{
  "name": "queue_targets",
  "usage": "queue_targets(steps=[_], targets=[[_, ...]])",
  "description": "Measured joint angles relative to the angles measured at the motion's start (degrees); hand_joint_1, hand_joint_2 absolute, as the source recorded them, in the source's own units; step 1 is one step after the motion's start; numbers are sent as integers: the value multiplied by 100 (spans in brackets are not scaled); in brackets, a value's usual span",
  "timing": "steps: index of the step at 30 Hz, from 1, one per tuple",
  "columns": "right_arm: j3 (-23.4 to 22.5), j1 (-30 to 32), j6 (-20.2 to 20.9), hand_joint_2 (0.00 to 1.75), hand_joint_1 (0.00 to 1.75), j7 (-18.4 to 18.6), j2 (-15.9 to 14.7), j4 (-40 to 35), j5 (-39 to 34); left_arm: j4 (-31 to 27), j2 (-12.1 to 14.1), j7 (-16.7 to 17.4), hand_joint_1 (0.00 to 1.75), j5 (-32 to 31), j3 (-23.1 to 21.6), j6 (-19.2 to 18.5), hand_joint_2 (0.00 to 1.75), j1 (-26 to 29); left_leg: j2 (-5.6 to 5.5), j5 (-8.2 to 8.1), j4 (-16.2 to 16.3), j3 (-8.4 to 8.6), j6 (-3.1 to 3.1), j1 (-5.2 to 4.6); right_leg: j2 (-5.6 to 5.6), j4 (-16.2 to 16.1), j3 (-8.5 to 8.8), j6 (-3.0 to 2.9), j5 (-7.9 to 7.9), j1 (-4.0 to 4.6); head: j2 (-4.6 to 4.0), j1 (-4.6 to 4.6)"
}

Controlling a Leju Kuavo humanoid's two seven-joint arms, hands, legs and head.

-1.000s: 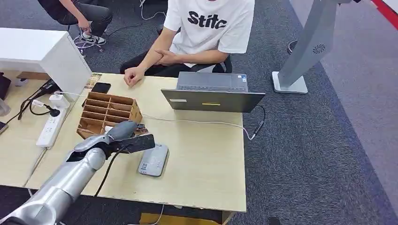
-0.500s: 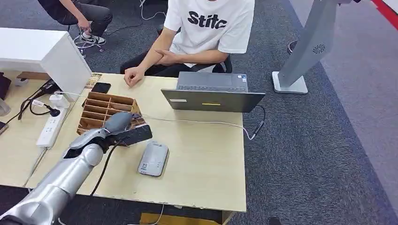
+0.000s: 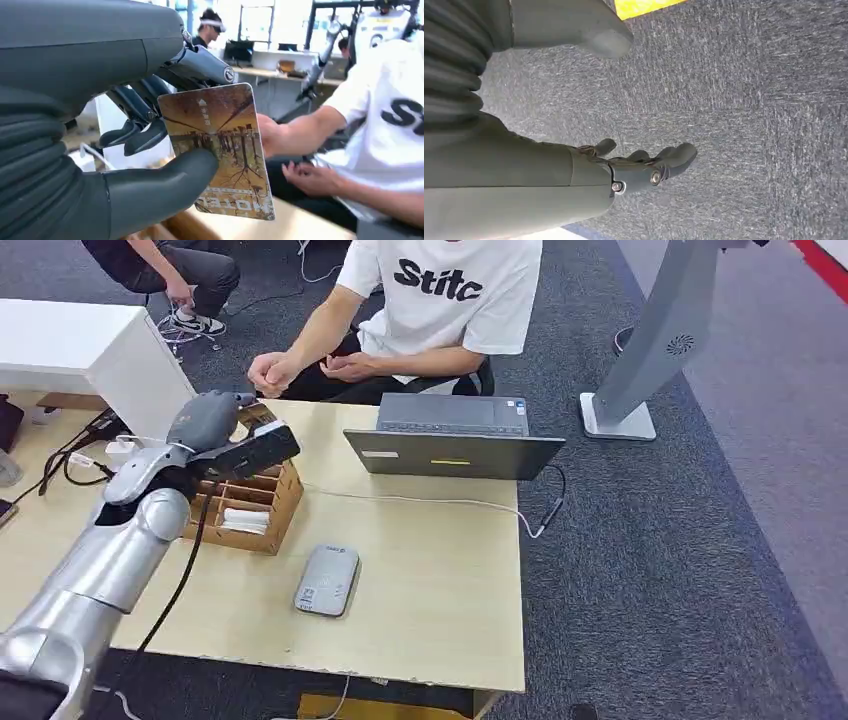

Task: Pass the card to the sensor for recognition and then transmit it.

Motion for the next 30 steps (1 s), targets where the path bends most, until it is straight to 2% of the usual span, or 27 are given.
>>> queue_targets(steps=[9, 15, 26, 27, 28, 30], targets=[[-24, -10, 57, 175, 0, 39, 0, 0, 89, 120, -15, 203, 175, -481, 89, -162, 175, -509, 0, 3, 0, -1, 1, 0, 0, 0, 0, 1, 1, 0, 0, 2], [-68, -33, 55, 175, 0, 52, 2, 0, 144, 323, -46, 254, 175, -555, 90, -197, 175, -770, 1, 3, 0, 0, 1, 0, 1, 0, 0, 1, 1, 0, 0, 0], [-116, -66, 70, 175, 0, 42, 2, 0, 159, 409, -210, 46, 175, -503, 89, -100, 175, -808, 1, 1, 0, -5, 2, -1, 1, 0, -3, 1, 1, 0, 0, 2], [-116, -66, 70, 175, 0, 42, 2, 0, 162, 409, -223, 46, 14, -503, 89, -98, 175, -806, 2, 1, 0, -6, 2, -1, 2, 0, -5, 1, 1, 0, 0, 2], [-118, -66, 70, 175, 0, 42, 2, 0, 164, 409, -230, 46, 0, -500, 89, -98, 175, -805, 2, 1, 0, -8, 3, -1, 2, -1, -7, 1, 1, 0, 0, 2], [-118, -66, 70, 175, 0, 42, 2, 0, 164, 409, -249, 44, 0, -494, 89, -74, 175, -798, 1, 1, 0, -10, 3, -1, 1, -1, -8, 1, 1, 0, 0, 2]])
